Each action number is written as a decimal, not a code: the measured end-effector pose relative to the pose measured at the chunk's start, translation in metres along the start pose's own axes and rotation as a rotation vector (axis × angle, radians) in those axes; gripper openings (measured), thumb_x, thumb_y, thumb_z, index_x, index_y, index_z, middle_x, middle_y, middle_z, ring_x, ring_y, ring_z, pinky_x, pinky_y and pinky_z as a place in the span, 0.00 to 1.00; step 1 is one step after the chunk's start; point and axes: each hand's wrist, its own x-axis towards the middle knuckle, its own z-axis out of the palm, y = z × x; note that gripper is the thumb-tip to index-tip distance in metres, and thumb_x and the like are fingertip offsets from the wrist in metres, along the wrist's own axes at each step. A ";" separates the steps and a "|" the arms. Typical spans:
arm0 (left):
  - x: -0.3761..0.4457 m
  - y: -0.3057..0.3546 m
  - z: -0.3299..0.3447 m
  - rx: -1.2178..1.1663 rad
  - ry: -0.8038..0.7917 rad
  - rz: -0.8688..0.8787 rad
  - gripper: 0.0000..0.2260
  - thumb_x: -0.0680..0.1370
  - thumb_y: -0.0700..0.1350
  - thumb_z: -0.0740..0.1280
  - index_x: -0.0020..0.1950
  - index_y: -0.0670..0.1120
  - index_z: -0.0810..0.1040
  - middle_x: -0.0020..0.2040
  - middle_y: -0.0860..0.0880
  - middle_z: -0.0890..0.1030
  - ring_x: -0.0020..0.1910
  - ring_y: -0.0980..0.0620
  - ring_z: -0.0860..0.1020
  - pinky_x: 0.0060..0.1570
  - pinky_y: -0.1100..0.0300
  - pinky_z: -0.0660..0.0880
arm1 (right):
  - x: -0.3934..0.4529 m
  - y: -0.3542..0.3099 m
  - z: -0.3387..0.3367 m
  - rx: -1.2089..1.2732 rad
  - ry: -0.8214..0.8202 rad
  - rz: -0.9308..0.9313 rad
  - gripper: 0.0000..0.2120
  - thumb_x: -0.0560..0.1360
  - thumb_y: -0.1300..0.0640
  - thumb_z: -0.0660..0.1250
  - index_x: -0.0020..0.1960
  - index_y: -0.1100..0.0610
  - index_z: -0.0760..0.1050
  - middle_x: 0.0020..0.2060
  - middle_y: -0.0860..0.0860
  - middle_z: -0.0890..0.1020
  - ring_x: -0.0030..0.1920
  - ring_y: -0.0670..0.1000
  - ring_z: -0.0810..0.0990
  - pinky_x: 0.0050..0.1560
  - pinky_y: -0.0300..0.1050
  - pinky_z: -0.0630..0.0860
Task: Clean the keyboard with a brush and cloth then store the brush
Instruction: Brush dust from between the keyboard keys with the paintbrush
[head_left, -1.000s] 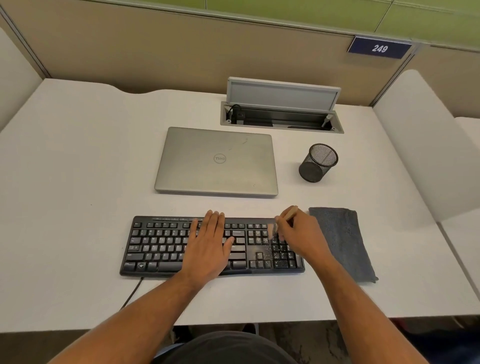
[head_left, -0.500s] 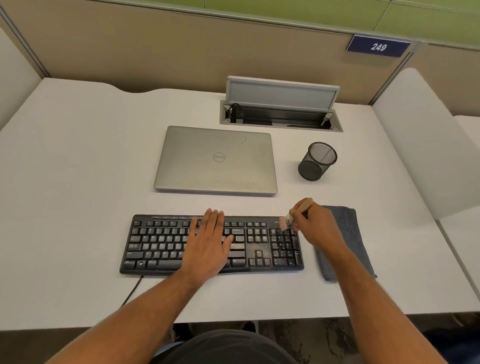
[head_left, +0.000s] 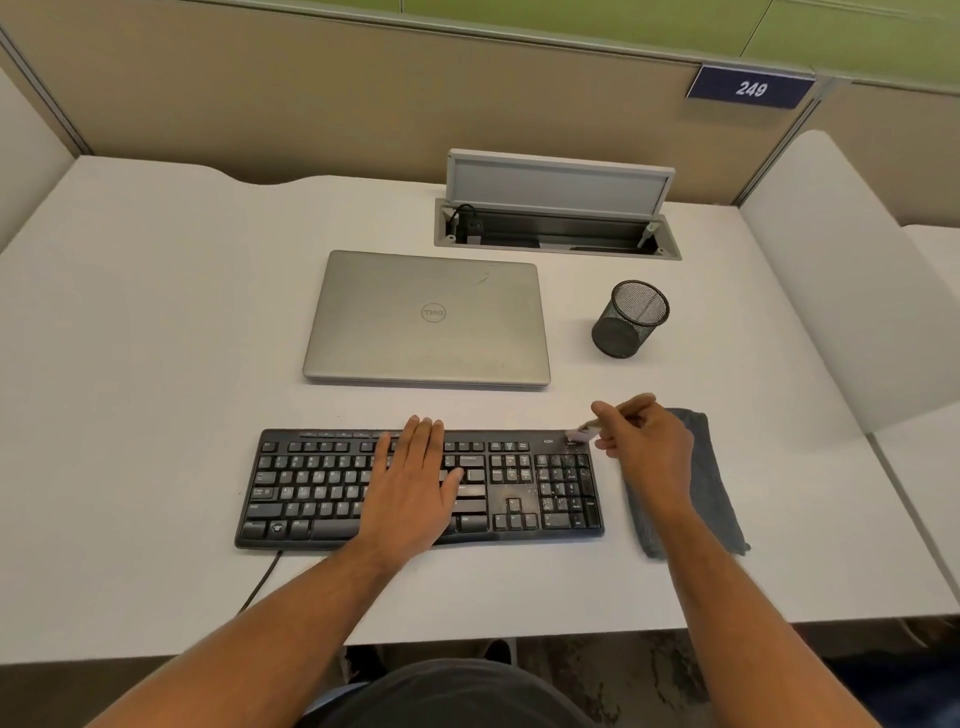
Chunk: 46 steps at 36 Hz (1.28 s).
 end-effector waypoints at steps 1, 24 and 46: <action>0.000 0.000 0.000 -0.002 0.005 -0.001 0.33 0.83 0.62 0.40 0.84 0.45 0.53 0.83 0.45 0.58 0.83 0.48 0.52 0.80 0.41 0.49 | 0.000 0.000 -0.001 0.022 0.030 0.014 0.13 0.76 0.48 0.76 0.44 0.57 0.80 0.34 0.49 0.86 0.37 0.47 0.87 0.48 0.54 0.86; 0.000 0.000 -0.003 0.012 -0.024 0.001 0.34 0.82 0.63 0.37 0.84 0.45 0.50 0.83 0.46 0.55 0.83 0.48 0.49 0.80 0.42 0.46 | -0.001 0.002 0.013 -0.053 -0.112 0.048 0.18 0.80 0.45 0.70 0.43 0.60 0.83 0.31 0.49 0.86 0.36 0.48 0.87 0.50 0.53 0.85; 0.000 0.000 -0.001 0.025 -0.002 0.003 0.33 0.84 0.62 0.41 0.84 0.44 0.53 0.83 0.45 0.58 0.83 0.47 0.52 0.80 0.42 0.46 | -0.001 0.003 0.007 -0.120 0.114 0.060 0.14 0.81 0.44 0.67 0.46 0.55 0.78 0.31 0.44 0.85 0.39 0.46 0.86 0.50 0.51 0.81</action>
